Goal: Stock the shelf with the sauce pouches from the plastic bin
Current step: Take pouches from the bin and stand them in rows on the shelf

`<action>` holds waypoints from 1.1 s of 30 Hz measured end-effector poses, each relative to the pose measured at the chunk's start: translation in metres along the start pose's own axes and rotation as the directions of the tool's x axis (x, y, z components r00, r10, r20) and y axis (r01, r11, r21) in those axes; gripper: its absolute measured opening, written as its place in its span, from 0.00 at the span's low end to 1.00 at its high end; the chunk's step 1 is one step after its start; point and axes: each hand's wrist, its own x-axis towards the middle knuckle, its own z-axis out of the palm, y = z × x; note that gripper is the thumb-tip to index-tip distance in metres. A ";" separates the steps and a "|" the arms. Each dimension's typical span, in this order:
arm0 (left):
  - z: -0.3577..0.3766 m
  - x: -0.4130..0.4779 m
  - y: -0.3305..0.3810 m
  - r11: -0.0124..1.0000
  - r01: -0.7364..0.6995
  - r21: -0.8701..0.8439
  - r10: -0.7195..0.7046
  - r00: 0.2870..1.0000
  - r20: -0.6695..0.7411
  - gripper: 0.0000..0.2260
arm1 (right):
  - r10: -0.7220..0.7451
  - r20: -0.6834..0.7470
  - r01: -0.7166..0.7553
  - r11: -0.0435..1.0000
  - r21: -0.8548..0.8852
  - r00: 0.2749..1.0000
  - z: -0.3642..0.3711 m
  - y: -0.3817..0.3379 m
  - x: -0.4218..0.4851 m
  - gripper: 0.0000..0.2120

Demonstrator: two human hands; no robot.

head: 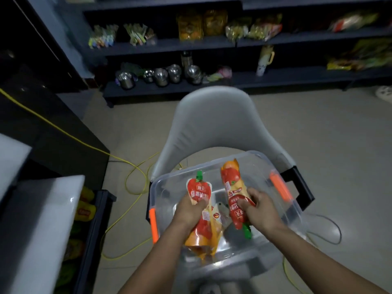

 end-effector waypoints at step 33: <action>-0.202 -0.499 -0.065 0.391 -0.366 -0.844 0.360 0.905 -0.226 0.36 | -0.801 0.204 0.773 0.598 0.214 0.563 0.081 -0.259 -0.414 0.28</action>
